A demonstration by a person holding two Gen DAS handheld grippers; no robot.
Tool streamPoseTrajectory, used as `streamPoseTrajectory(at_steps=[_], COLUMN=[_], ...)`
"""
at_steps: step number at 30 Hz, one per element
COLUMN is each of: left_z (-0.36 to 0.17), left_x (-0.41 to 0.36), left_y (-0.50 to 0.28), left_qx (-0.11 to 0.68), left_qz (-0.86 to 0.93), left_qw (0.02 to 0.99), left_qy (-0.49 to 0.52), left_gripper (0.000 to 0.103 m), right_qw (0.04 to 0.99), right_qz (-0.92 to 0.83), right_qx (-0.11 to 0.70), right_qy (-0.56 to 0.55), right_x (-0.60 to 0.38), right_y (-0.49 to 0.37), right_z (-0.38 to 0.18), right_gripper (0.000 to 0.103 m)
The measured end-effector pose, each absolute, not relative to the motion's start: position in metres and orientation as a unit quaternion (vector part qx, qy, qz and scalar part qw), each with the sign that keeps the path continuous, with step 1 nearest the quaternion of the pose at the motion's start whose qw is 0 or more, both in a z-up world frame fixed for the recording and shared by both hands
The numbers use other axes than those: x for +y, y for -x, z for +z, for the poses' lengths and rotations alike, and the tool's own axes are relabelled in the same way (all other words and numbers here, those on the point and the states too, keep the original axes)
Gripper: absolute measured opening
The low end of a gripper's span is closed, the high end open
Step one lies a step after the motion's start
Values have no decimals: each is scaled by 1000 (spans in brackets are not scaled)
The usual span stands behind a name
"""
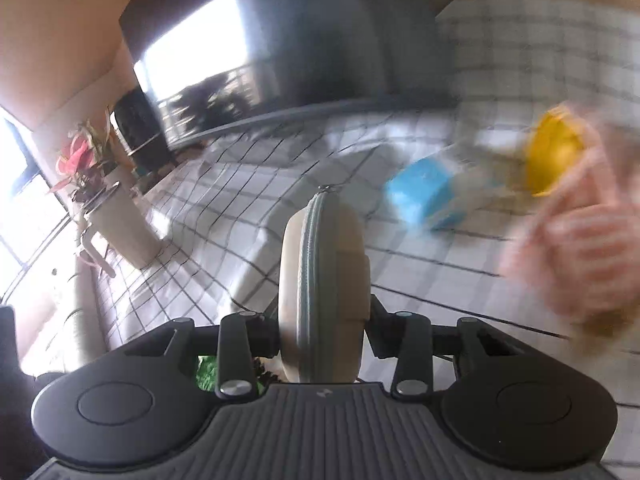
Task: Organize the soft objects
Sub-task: 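Carry the tin with the right tool while the left tool drops the doll into the pink box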
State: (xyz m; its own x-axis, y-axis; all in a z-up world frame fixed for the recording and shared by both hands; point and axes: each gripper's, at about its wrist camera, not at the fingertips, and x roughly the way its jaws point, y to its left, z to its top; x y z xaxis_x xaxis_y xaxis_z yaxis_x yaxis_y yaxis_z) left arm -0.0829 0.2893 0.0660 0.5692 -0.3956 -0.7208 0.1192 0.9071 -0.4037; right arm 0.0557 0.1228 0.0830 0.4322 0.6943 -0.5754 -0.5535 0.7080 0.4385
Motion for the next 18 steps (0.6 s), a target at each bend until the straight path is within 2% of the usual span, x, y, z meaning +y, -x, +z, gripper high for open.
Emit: streamPoseTrajectory(at_steps=[6,12,16,18], left_z=[114,158,152,135], left_x=[223,132,73,47], left_y=[45,-40,-107,-131], left_qx=[413,374,336,343], left_qz=[-257,-307,-307,-287], left_qw=[861,862,871,873], left_qy=[149,148,184,192], left_gripper=[65,65,67,66], right_qw=[894,932,937,936], right_qz=[260,111,80,76], right_qx=[356,340,332,332], right_qy=[-78,-63,-77,-83], right_x=[4,-115,-161,-173], right_y=[-7,36,58,64], right_z=[116,128,126,123], right_gripper=[40,40,40,40])
